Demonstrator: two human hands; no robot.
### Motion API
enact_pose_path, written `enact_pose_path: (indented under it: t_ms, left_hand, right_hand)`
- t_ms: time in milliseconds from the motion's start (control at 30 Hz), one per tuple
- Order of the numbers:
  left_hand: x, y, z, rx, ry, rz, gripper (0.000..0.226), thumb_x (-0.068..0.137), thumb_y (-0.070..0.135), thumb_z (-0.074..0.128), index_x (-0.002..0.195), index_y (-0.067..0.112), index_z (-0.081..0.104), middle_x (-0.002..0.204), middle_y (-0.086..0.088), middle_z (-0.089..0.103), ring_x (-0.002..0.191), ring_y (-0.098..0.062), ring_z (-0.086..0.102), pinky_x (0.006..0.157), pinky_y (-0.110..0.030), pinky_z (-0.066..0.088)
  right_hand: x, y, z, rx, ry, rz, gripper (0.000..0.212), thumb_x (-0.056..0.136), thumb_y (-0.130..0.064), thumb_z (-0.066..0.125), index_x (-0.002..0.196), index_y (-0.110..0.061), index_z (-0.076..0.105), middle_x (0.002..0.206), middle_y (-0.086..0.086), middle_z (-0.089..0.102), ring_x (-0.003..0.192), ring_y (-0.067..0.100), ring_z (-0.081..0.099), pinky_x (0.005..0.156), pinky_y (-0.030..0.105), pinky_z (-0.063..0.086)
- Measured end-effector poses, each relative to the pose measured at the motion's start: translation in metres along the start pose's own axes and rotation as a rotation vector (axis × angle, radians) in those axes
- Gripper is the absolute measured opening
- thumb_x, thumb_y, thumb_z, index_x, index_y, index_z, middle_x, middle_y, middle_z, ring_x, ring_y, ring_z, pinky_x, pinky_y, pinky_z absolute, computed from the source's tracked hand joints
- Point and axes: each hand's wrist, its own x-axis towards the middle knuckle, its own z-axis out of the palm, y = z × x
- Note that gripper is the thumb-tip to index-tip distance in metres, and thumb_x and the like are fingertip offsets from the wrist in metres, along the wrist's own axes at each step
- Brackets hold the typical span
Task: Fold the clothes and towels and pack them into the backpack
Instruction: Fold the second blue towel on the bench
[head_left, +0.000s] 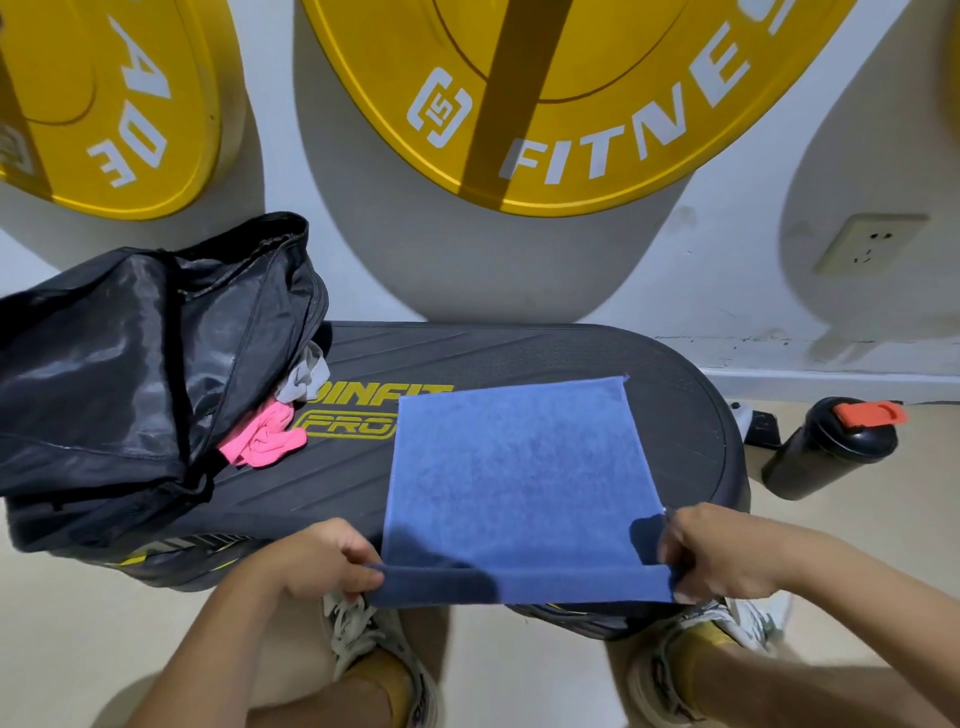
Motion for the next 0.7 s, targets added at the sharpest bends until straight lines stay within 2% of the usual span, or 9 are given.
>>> enact_pose_path:
  t_ms: [100, 200, 267, 333, 367, 400, 467, 600, 700]
  left_hand:
    - [-0.003, 0.001, -0.008, -0.186, 0.059, 0.081, 0.019, 0.089, 0.011, 0.064, 0.071, 0.008, 0.071, 0.059, 0.004, 0.056, 0.058, -0.007, 0.047, 0.056, -0.017, 0.036]
    - [0.0, 0.002, -0.021, -0.443, 0.148, 0.131, 0.023, 0.087, 0.023, 0.068, 0.08, 0.002, 0.073, 0.07, -0.004, 0.064, 0.065, -0.011, 0.053, 0.06, -0.02, 0.041]
    - [0.008, 0.006, -0.031, -0.551, 0.279, 0.177, 0.029, 0.078, 0.033, 0.07, 0.084, 0.005, 0.073, 0.073, -0.006, 0.062, 0.065, -0.014, 0.051, 0.06, -0.022, 0.04]
    - [0.023, 0.014, -0.035, -0.687, 0.463, 0.231, 0.019, 0.08, 0.027, 0.07, 0.079, 0.007, 0.073, 0.065, -0.003, 0.055, 0.057, -0.011, 0.045, 0.053, -0.017, 0.036]
    - [0.032, 0.022, -0.037, -0.794, 0.518, 0.243, 0.018, 0.085, 0.022, 0.068, 0.082, 0.004, 0.072, 0.065, -0.003, 0.058, 0.057, -0.011, 0.049, 0.054, -0.016, 0.04]
    - [0.043, 0.031, -0.038, -0.89, 0.559, 0.237, 0.019, 0.09, 0.018, 0.062, 0.086, 0.002, 0.07, 0.067, -0.004, 0.063, 0.058, -0.011, 0.056, 0.057, -0.017, 0.045]
    - [0.067, 0.042, -0.036, -0.99, 0.674, 0.208, 0.02, 0.094, 0.012, 0.055, 0.086, -0.002, 0.066, 0.065, -0.003, 0.064, 0.056, -0.011, 0.057, 0.055, -0.021, 0.046]
    - [0.11, 0.055, -0.029, -0.738, 1.022, 0.102, 0.031, 0.092, 0.016, 0.058, 0.066, 0.003, 0.048, 0.058, -0.004, 0.036, 0.057, -0.017, 0.032, 0.051, -0.025, 0.027]
    - [0.124, 0.061, -0.025, -0.574, 1.168, 0.005, 0.029, 0.095, 0.02, 0.051, 0.067, 0.01, 0.047, 0.05, 0.004, 0.041, 0.058, -0.026, 0.04, 0.055, -0.033, 0.031]
  right_hand:
    - [0.001, 0.009, -0.017, 0.314, -0.004, -0.038, 0.019, 0.08, -0.021, 0.075, 0.064, -0.023, 0.065, 0.06, -0.007, 0.057, 0.055, 0.003, 0.049, 0.057, 0.017, 0.039]
    - [0.002, 0.016, -0.035, 0.746, 0.11, -0.06, 0.01, 0.083, -0.016, 0.074, 0.074, -0.01, 0.075, 0.067, 0.0, 0.063, 0.063, 0.01, 0.05, 0.06, 0.021, 0.038]
    - [0.008, 0.017, -0.044, 1.031, 0.213, -0.061, 0.012, 0.087, -0.01, 0.066, 0.082, -0.003, 0.074, 0.074, 0.006, 0.066, 0.063, 0.011, 0.053, 0.057, 0.017, 0.041]
    - [0.02, 0.013, -0.051, 1.277, 0.368, -0.037, 0.015, 0.091, -0.005, 0.057, 0.087, 0.003, 0.069, 0.08, 0.01, 0.069, 0.068, 0.012, 0.063, 0.061, 0.016, 0.05]
    - [0.03, 0.012, -0.055, 1.349, 0.463, -0.008, 0.015, 0.093, -0.004, 0.055, 0.087, 0.002, 0.067, 0.079, 0.009, 0.069, 0.068, 0.012, 0.064, 0.061, 0.017, 0.052]
    - [0.041, 0.01, -0.057, 1.378, 0.559, 0.034, 0.016, 0.094, -0.004, 0.053, 0.085, 0.0, 0.066, 0.077, 0.008, 0.068, 0.066, 0.014, 0.063, 0.061, 0.019, 0.052]
    - [0.07, 0.008, -0.061, 1.247, 0.757, 0.151, 0.021, 0.096, -0.007, 0.053, 0.077, -0.004, 0.063, 0.07, 0.004, 0.063, 0.066, 0.017, 0.056, 0.062, 0.027, 0.046]
    - [0.115, 0.002, -0.064, 0.774, 0.967, 0.359, 0.022, 0.098, -0.015, 0.046, 0.077, -0.01, 0.052, 0.066, 0.0, 0.054, 0.072, 0.027, 0.05, 0.062, 0.033, 0.031]
    - [0.136, 0.0, -0.056, 0.612, 0.983, 0.445, 0.026, 0.1, -0.022, 0.037, 0.073, -0.019, 0.036, 0.067, 0.0, 0.049, 0.067, 0.03, 0.046, 0.058, 0.036, 0.031]
